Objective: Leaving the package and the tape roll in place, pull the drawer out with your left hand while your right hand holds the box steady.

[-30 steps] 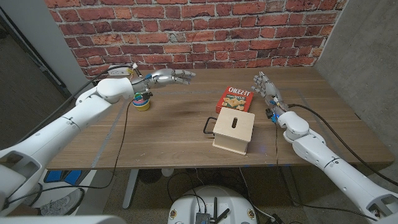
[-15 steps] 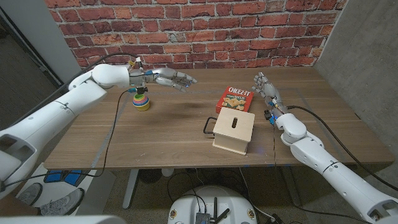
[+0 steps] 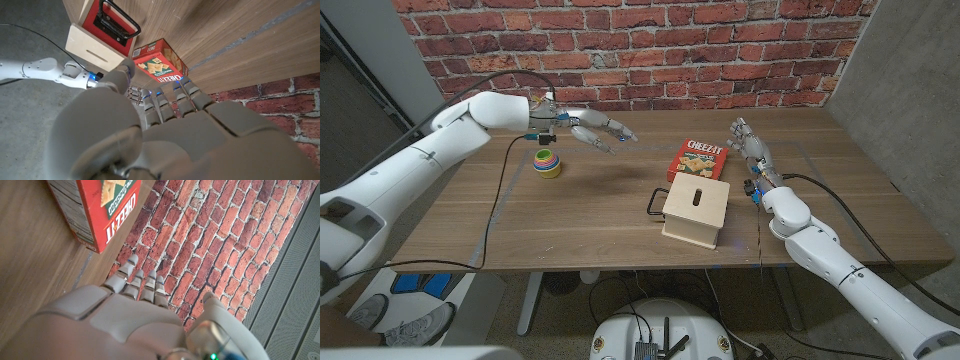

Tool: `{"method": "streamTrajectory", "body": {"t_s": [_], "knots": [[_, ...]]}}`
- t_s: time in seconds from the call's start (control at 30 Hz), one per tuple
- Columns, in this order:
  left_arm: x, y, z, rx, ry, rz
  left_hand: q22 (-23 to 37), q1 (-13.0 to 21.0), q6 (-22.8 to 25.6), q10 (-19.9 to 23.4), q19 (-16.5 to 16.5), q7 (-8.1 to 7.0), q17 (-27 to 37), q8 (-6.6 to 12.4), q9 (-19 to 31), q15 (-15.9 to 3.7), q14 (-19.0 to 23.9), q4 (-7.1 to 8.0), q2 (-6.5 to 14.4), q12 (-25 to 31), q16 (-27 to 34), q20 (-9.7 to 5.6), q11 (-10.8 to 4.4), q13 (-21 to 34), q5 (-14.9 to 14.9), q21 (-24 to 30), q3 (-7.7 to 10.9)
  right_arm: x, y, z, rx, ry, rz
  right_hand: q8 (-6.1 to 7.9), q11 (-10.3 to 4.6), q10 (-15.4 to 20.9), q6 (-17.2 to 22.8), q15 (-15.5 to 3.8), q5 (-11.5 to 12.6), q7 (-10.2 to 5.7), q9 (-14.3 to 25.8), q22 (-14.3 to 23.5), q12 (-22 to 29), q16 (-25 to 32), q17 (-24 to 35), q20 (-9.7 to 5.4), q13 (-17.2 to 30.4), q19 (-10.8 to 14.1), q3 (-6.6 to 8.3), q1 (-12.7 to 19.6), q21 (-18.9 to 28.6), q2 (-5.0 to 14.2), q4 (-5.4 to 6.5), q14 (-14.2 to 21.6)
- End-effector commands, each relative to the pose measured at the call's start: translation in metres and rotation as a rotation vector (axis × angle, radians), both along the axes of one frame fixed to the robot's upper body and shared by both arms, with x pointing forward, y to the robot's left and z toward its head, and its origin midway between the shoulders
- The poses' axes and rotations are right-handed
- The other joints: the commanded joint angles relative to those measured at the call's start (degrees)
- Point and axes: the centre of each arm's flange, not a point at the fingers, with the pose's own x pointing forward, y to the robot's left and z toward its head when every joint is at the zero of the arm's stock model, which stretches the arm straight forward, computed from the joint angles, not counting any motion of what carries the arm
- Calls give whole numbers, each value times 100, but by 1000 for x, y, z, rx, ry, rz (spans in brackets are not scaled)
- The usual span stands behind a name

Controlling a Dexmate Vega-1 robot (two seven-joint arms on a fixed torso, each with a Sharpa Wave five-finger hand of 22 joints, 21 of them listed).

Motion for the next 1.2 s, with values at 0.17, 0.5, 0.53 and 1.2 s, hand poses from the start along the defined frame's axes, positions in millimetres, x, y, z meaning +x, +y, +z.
{"method": "streamTrajectory", "body": {"t_s": [0.17,0.5,0.53,1.2], "knots": [[-3,-19,-3,253,-170,-105,33,174,66,42,126,-30,1,37,19,-982,59,21,-34,8,-5,-323,-79,15,-39,67,-102,-9,2,-2,-9,-16,-27,6,24,38,40,12,13,-7,20,30,2,24,6,16,10,34,36,21,18,126,-22,68],[-5,-28,-4,364,-288,-182,33,292,102,70,167,-103,3,49,19,-1005,45,20,-111,8,-16,-390,-139,15,-41,66,-202,-16,0,-3,-17,-22,-39,4,21,45,43,0,5,-11,20,30,1,26,2,17,10,35,22,0,16,101,-18,65],[-4,-28,-4,362,-291,-187,33,314,84,73,171,-106,3,41,18,-1007,42,21,-128,7,-18,-391,-144,15,-39,64,-220,-17,0,-3,-16,-21,-41,5,26,48,44,-1,5,-13,20,30,2,26,2,17,10,37,22,-1,16,101,-18,65],[9,-36,0,517,-432,-279,38,788,-504,-267,175,-82,7,-47,18,-1013,-199,78,-307,-58,-35,-479,-112,12,5,37,-636,-35,-8,-11,-21,-46,-78,6,47,70,57,17,-8,22,21,30,2,32,-26,4,10,87,11,-4,24,42,-44,102]]}}
